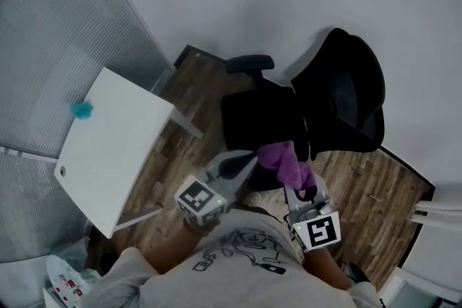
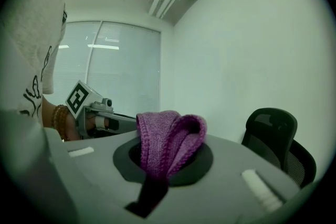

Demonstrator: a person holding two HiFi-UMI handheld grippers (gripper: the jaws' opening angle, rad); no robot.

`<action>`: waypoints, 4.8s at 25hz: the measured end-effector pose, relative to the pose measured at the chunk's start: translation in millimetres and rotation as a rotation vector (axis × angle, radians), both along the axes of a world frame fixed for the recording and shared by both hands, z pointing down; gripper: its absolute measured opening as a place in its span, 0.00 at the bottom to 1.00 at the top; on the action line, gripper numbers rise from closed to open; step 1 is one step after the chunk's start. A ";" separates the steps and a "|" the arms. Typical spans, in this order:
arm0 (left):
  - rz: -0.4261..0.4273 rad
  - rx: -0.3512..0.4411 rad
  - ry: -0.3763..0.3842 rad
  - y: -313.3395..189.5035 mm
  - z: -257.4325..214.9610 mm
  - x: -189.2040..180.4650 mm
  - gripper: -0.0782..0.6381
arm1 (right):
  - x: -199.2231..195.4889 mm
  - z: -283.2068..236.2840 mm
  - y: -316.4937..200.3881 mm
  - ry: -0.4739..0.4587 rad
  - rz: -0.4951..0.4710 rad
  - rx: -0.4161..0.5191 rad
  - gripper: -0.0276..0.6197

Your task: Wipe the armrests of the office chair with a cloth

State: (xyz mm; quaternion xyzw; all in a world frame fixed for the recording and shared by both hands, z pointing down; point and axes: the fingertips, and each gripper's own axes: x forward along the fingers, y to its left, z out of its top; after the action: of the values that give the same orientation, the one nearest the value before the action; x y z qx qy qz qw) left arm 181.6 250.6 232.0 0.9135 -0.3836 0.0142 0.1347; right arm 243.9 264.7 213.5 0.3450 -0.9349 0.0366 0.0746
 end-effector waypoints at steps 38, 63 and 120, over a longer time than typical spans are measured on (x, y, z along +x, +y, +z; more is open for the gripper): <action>0.110 -0.112 0.006 -284.0 62.5 -181.0 0.11 | -185.0 55.8 -268.7 -0.018 0.183 -0.100 0.08; 0.229 -0.197 0.025 -395.9 220.8 -318.9 0.11 | -325.4 177.2 -390.4 0.117 0.324 -0.115 0.08; 0.297 -0.330 -0.156 -450.2 372.5 -266.7 0.11 | -144.6 409.9 -523.5 0.564 0.484 -0.271 0.08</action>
State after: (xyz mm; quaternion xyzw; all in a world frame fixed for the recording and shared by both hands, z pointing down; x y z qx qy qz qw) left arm -85.1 -199.6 604.5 0.9216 -0.2469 0.1671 0.2487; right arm 99.3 -258.8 623.4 0.5388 -0.7563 0.0801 0.3624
